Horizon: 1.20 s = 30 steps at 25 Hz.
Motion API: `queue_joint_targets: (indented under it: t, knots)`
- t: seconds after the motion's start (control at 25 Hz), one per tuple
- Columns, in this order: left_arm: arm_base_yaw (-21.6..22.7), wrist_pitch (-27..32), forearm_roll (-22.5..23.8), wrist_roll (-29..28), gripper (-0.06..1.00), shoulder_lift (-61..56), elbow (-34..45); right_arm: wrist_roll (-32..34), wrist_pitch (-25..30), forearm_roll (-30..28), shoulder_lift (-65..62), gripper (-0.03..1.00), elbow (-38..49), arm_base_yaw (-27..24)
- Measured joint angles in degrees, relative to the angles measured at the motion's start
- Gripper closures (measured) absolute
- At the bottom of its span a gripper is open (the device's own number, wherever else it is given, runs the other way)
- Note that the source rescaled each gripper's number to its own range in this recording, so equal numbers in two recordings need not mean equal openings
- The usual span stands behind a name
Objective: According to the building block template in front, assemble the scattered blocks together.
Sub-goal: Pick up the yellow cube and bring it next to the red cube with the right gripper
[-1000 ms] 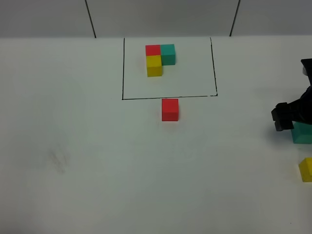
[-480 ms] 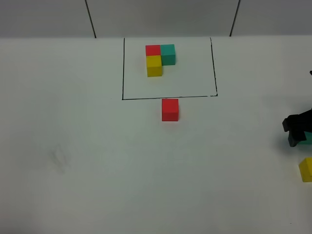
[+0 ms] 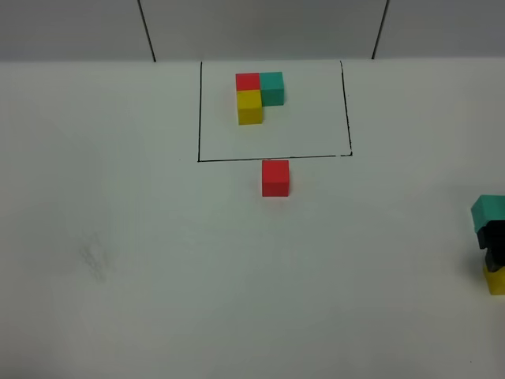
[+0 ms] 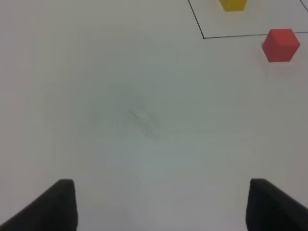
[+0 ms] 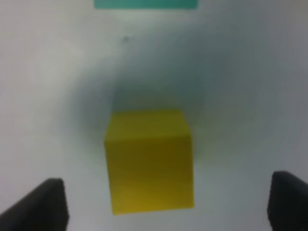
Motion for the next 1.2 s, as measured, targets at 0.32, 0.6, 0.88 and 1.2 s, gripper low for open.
queue_joint_targets:
  t: [0.32,0.6,0.88,1.2]
  knots:
    - [0.0,0.0,0.0,0.0,0.24,0.0,0.0,0.0,-5.8,2.3,-0.1,0.25,4.1,0.0]
    - [0.0,0.0,0.0,0.0,0.24,0.0,0.0,0.0,-8.1,2.4,0.1,0.25,6.0,0.0]
    - [0.0,0.0,0.0,0.0,0.24,0.0,0.0,-0.2,-10.0,2.3,2.9,0.29,6.1,0.0]
    - [0.0,0.0,0.0,0.0,0.25,0.0,0.0,-0.3,-11.3,2.5,3.6,0.95,6.1,0.0]
